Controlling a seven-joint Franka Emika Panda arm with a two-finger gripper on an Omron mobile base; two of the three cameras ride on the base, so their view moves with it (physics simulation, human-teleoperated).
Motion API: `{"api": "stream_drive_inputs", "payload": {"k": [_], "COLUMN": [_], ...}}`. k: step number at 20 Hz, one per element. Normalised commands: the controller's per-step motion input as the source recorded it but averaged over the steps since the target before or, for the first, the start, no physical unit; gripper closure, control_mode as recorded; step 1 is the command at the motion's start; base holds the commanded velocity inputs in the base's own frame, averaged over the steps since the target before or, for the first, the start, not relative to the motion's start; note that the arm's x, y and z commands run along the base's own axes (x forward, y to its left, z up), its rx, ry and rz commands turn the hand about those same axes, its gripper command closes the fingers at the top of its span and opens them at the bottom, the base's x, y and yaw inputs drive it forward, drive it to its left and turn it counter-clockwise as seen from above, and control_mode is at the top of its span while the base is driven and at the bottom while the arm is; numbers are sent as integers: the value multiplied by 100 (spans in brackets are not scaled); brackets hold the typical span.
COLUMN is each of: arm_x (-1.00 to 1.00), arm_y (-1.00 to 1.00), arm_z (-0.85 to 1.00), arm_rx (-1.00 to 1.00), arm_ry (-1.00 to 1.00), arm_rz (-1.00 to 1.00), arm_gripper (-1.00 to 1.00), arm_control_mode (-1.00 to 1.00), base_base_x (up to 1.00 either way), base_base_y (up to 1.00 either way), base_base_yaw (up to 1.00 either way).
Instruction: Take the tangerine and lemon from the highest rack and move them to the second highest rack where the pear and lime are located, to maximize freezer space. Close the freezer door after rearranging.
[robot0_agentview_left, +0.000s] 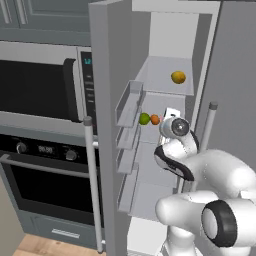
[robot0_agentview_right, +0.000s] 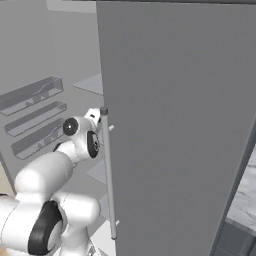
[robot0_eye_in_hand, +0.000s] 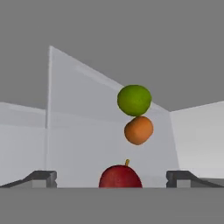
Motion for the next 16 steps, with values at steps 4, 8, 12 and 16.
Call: {"api": "stream_drive_inputs", "payload": {"k": [4,8,12,16], "arm_x": [-60,-72,-68,-50], "arm_y": [0,7,7,2], "arm_z": [64,41,52,64], "arm_rx": [3,0,0,0], "arm_ry": [10,13,0,0], "arm_rz": [-4,-3,-9,-14], "arm_gripper": [-100,-100,-100,-100], "arm_control_mode": [-100,-100,-100,-100], "base_base_x": [0,0,0,0], "base_base_y": [0,0,0,0], "base_base_yaw": [0,0,0,0]}}
